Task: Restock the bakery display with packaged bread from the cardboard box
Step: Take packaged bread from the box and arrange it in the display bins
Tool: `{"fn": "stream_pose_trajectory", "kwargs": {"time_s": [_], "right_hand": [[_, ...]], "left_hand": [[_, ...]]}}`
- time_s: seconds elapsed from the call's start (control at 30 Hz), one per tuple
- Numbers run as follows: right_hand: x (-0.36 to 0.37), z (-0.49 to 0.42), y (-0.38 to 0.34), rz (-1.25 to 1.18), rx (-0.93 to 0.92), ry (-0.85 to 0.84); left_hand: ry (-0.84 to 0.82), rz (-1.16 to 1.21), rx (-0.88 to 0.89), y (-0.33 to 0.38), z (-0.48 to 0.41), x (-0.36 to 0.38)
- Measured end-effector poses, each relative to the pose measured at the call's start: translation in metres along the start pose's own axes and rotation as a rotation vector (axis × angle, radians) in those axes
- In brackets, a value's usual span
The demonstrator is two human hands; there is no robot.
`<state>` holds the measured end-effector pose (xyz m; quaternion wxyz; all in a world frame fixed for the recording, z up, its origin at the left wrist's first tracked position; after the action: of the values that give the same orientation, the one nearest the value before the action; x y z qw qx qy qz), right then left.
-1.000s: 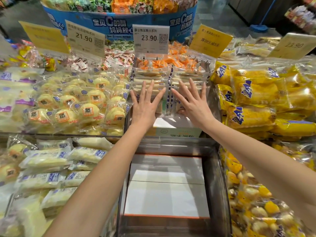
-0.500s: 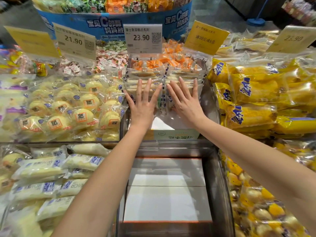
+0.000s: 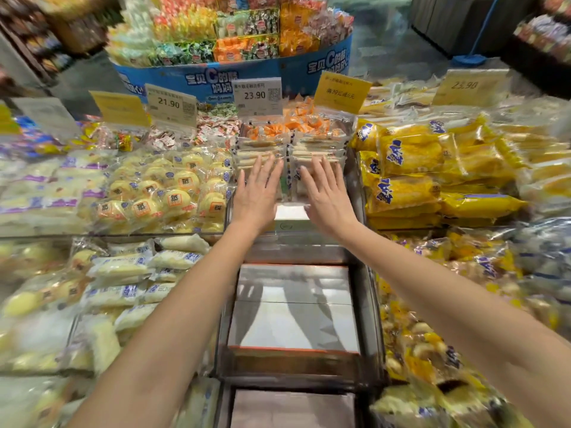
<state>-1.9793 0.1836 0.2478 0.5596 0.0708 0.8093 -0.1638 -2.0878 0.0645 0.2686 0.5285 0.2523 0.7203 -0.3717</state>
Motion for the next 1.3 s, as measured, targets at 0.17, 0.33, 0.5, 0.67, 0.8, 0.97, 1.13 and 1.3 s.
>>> {"fn": "stream_pose_trajectory", "kwargs": {"time_s": [0.17,0.33,0.5,0.67,0.8,0.97,1.13,1.3], "right_hand": [[-0.04,0.065,-0.027,-0.25,0.119,-0.071],[-0.073,0.133,-0.044,-0.527,0.223,0.013],[-0.115,0.215,-0.033,-0.699,0.342,0.12],[-0.149,0.309,-0.006,-0.845,0.629,0.299],[-0.149,0.398,0.007,-0.8,0.875,0.321],[-0.138,0.512,0.008,-0.765,1.129,0.3],[-0.164,0.631,0.013,-0.679,1.376,0.373],[-0.215,0.748,0.036,-0.604,1.582,0.653]], "left_hand": [[0.081,0.089,-0.095,0.017,0.065,-0.04],[0.175,0.235,-0.168,0.059,0.138,-0.075],[0.243,0.406,-0.146,0.108,0.199,-0.103],[0.284,0.597,-0.09,0.164,0.246,-0.114],[0.258,0.762,-0.033,0.207,0.285,-0.106],[0.029,0.853,0.095,0.278,0.337,-0.07],[-0.112,0.864,0.395,0.385,0.38,-0.079],[-0.081,0.88,0.695,0.502,0.417,-0.135]]}}
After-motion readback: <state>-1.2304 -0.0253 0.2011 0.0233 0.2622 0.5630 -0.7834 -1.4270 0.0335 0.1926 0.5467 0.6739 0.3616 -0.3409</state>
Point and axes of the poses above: each hand's wrist, its own z-axis away from the middle knuckle, its own x-axis out of the palm, y = z × x, the point moved 2 cm from there along -z, towards the middle knuckle, and after that the axes turned 12 degrees about -z, right-handed, at the moved point
